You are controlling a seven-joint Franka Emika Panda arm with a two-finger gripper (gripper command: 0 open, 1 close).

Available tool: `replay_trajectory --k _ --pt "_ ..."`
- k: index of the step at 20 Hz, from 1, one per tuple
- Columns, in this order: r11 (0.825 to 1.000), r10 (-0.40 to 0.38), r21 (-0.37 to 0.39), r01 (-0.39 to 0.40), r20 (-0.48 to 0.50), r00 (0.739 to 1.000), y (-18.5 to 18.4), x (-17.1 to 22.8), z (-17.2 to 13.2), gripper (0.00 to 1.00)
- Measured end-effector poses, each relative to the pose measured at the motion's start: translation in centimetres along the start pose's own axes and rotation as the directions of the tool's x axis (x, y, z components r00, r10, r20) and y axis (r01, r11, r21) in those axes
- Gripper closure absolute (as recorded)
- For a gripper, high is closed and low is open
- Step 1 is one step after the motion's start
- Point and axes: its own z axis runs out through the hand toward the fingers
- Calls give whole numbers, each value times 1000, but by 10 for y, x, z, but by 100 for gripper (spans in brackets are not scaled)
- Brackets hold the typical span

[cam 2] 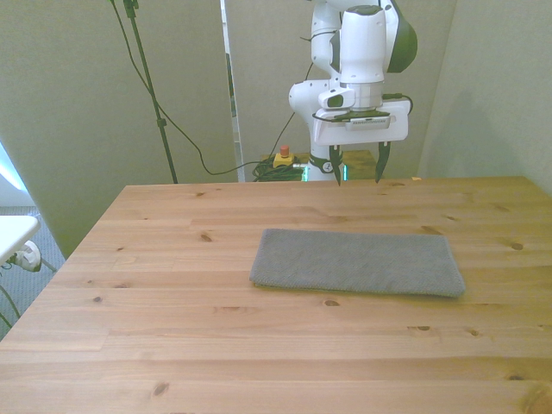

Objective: Fold the towel

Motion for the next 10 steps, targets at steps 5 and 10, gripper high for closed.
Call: replay_trajectory --k 5,10 --pt "998 63 4 -63 -32 997 -16 4 -11 0" --pt "984 153 -64 -166 -173 973 -86 14 -23 0"
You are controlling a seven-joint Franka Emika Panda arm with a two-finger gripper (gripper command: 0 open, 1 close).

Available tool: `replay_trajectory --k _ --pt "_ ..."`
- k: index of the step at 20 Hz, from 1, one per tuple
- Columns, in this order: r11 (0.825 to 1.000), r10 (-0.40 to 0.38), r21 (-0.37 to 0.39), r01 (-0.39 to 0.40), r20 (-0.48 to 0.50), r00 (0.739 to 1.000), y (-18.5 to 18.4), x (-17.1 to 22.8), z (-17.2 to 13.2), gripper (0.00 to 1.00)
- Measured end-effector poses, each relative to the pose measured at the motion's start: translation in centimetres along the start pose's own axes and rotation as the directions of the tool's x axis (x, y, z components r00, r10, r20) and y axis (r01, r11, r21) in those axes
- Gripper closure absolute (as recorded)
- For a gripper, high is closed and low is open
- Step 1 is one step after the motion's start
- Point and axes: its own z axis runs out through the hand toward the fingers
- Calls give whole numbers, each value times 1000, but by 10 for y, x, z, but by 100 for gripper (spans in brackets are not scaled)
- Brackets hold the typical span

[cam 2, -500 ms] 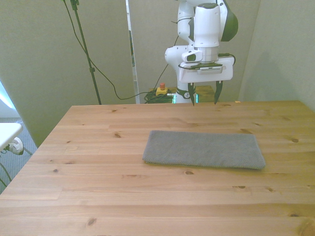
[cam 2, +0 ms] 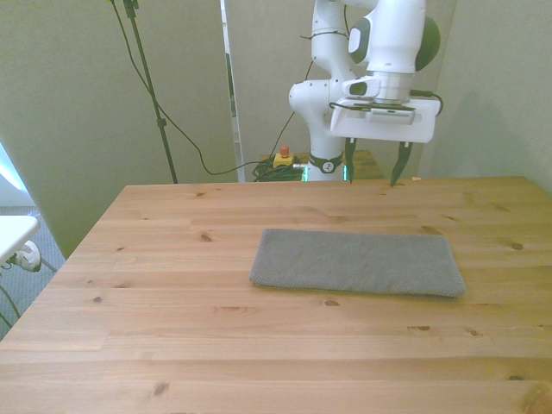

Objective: Fold the towel

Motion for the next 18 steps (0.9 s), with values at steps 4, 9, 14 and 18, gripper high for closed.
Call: replay_trajectory --k 4,9,14,18 --pt "993 56 -98 -62 -64 996 -67 -1 17 0" --pt "979 63 -190 -75 -67 996 -146 -29 29 0" --pt "969 41 -240 -65 -107 993 -200 -52 39 0" --pt "961 -1 -275 -35 -129 992 -220 -83 65 0"
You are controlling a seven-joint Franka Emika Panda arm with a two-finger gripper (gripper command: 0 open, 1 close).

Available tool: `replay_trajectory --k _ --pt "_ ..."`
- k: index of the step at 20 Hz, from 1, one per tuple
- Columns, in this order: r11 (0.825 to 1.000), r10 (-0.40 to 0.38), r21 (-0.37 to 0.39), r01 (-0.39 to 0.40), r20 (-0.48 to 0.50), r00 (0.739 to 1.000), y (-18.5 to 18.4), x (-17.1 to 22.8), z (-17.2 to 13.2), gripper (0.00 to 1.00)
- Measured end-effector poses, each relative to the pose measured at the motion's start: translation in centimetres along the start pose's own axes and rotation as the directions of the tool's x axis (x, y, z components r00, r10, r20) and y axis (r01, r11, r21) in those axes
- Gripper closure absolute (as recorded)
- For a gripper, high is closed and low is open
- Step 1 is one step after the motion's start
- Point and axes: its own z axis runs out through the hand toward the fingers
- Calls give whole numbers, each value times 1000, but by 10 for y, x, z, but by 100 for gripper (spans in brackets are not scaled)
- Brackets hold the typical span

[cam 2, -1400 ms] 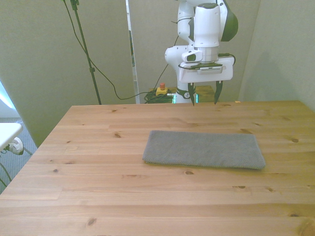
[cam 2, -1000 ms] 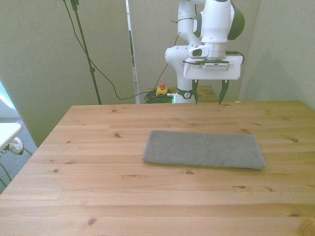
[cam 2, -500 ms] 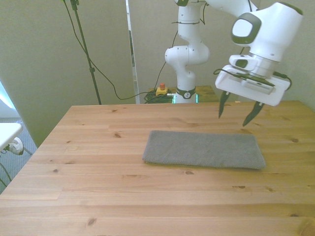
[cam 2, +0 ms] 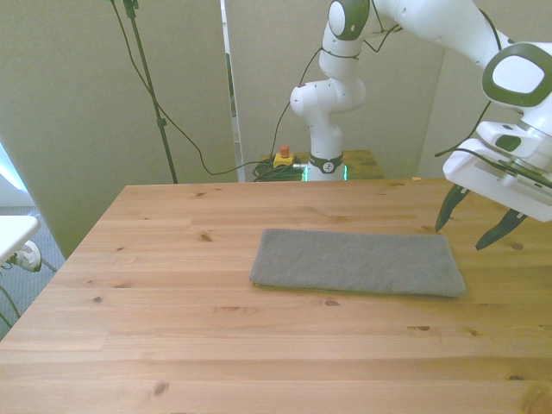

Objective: Fold the towel

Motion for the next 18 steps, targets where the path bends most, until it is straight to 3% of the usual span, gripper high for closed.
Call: replay_trajectory --k 10,11,18 --pt "994 -31 -104 16 -143 989 -19 -32 38 0" --pt "992 -32 -124 13 -155 987 -17 -30 41 100" --pt "977 -43 -215 -8 -230 972 -8 -10 62 100"
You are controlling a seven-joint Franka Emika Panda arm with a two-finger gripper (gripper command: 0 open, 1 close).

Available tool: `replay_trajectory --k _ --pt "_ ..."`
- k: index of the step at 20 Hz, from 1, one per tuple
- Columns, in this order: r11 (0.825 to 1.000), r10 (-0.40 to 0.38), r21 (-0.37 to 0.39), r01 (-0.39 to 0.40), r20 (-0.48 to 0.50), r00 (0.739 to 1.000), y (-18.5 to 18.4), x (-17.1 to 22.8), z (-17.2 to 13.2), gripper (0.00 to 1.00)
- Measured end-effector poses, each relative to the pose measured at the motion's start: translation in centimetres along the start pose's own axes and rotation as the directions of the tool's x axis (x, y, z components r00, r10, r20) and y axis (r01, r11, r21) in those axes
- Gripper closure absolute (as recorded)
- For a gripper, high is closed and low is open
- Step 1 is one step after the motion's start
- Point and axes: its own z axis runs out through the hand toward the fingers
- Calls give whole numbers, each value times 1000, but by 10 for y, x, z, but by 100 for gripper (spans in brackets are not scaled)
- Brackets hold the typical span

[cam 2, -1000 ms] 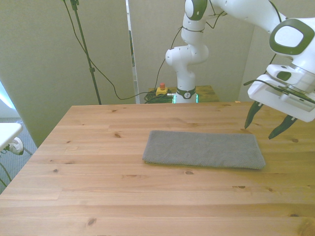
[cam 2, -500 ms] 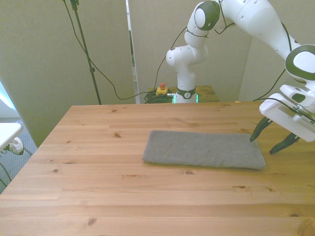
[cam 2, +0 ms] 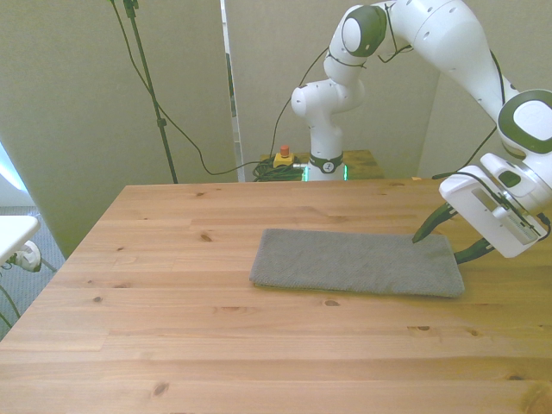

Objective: Fold the towel

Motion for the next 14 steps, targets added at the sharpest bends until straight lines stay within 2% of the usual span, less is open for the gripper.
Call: replay_trajectory --k 10,14 --pt "1000 -3 -15 3 -5 1000 0 3 16 100" --pt "1000 -6 22 6 -1 1000 -4 1 15 100"
